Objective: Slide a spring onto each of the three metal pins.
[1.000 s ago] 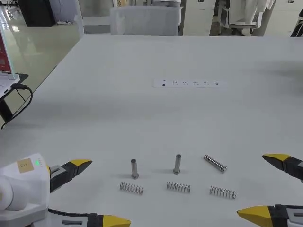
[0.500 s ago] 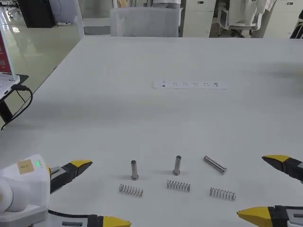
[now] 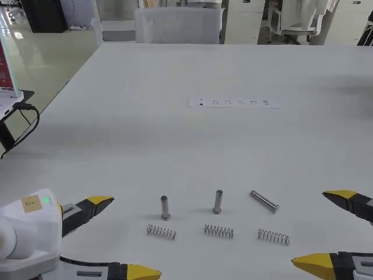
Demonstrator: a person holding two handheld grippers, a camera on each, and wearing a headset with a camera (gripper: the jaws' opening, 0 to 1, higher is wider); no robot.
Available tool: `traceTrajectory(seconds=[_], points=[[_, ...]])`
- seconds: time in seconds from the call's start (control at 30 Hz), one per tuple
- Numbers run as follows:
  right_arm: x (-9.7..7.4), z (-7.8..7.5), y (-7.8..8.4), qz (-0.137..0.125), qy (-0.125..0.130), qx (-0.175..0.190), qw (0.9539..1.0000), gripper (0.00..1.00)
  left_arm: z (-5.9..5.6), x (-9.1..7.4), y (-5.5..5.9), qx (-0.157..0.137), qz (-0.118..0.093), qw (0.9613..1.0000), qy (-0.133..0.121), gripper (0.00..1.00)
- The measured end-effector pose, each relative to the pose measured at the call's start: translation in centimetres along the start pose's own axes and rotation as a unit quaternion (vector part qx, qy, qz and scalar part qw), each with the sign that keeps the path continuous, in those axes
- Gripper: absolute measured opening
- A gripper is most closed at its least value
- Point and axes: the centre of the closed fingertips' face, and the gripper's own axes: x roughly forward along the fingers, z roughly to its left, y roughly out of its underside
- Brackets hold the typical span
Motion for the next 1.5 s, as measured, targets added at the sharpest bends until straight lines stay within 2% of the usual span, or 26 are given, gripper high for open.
traceTrajectory(seconds=[0.43, 0.7, 0.83, 1.5], points=[[-0.1, -0.4, -0.1, 0.002, 0.004, 0.000, 1.0000, 0.91, -0.1, 0.1, 0.0, 0.000, -0.001, 1.0000, 0.001, 0.97], [0.1, -0.9, -0.8, 0.001, 0.005, -0.003, 1.0000, 0.89, -0.2, 0.1, -0.1, 0.000, -0.004, 1.0000, 0.001, 0.97], [0.4, -1.3, -0.9, 0.009, 0.008, -0.005, 0.9999, 0.87, -0.3, 0.1, -0.1, 0.000, -0.005, 1.0000, 0.000, 0.97], [3.4, -3.3, -2.6, 0.034, 0.007, -0.026, 0.9991, 0.81, -0.3, -0.1, -0.4, 0.000, -0.010, 0.9999, -0.004, 0.97]])
